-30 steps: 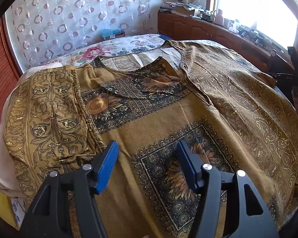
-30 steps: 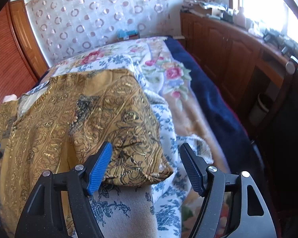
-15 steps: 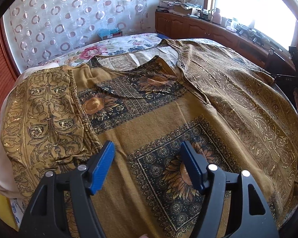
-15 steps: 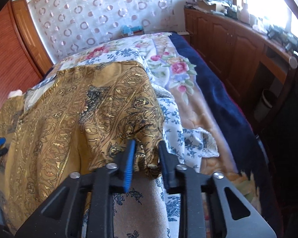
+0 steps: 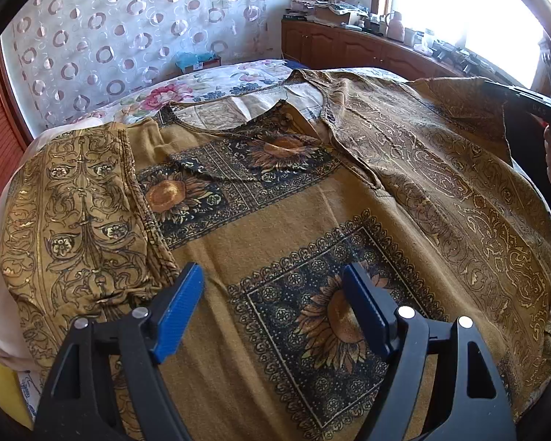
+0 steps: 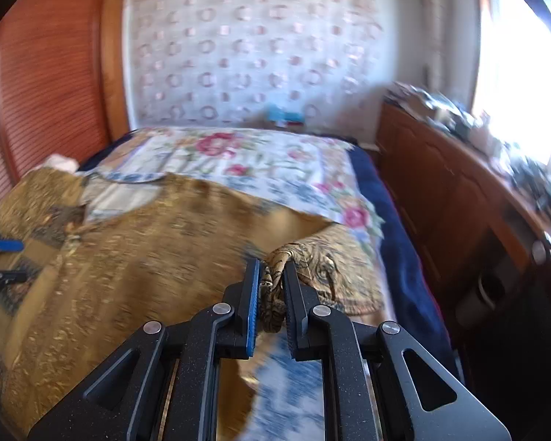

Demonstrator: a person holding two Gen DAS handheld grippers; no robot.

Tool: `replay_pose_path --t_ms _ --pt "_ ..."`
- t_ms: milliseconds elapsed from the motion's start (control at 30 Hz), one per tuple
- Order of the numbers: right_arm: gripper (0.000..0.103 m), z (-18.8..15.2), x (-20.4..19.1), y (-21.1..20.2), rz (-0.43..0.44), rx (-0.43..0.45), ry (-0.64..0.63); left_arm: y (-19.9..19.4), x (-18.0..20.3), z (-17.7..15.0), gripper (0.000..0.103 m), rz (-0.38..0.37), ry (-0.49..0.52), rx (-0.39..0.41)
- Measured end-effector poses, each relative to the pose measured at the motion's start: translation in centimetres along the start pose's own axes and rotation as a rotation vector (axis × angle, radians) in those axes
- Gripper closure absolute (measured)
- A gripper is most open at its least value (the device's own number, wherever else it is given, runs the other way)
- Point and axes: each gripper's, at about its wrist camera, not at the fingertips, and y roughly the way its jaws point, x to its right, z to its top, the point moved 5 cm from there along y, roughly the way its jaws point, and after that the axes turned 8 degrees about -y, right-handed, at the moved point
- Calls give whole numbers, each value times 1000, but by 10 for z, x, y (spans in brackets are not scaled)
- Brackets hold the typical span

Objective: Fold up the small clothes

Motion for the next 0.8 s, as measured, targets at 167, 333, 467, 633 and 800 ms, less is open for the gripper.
replay_pose_path --t_ms 167,333,467,633,800 --pt "93 10 -40 15 110 -18 -28 -5 -5 2 24 -13 -31 24" --pt "87 -2 -64 32 170 -82 -2 -22 -8 6 24 -27 -61 86" --pt "61 -13 -67 34 181 -101 6 -36 -8 13 24 -28 -73 127" --pt "58 -15 -51 22 184 -76 57 -45 -3 31 24 -15 -45 166" --pt "57 -10 -24 24 138 -71 87 -39 -2 46 24 -41 -69 172"
